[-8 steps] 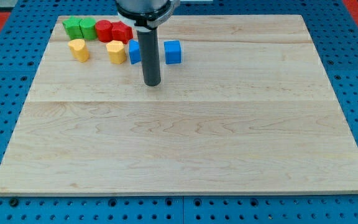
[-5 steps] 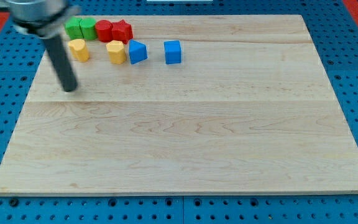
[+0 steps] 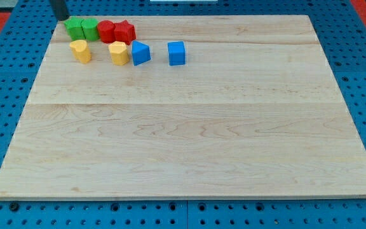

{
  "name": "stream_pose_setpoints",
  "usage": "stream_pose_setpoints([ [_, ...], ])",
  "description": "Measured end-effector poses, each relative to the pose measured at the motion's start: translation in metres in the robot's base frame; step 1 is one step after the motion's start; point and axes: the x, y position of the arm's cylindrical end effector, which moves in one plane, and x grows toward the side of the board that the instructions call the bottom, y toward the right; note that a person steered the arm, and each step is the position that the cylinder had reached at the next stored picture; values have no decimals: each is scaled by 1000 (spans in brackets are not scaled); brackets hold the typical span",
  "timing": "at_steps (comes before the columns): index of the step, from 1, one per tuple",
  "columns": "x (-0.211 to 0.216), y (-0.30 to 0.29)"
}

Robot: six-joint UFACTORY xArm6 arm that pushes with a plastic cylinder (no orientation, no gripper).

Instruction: Push the yellow haert with green star towards the center left of the board

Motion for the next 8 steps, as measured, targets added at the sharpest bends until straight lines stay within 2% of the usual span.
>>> stream_pose_setpoints([
  [3,44,12],
  [8,48,13],
])
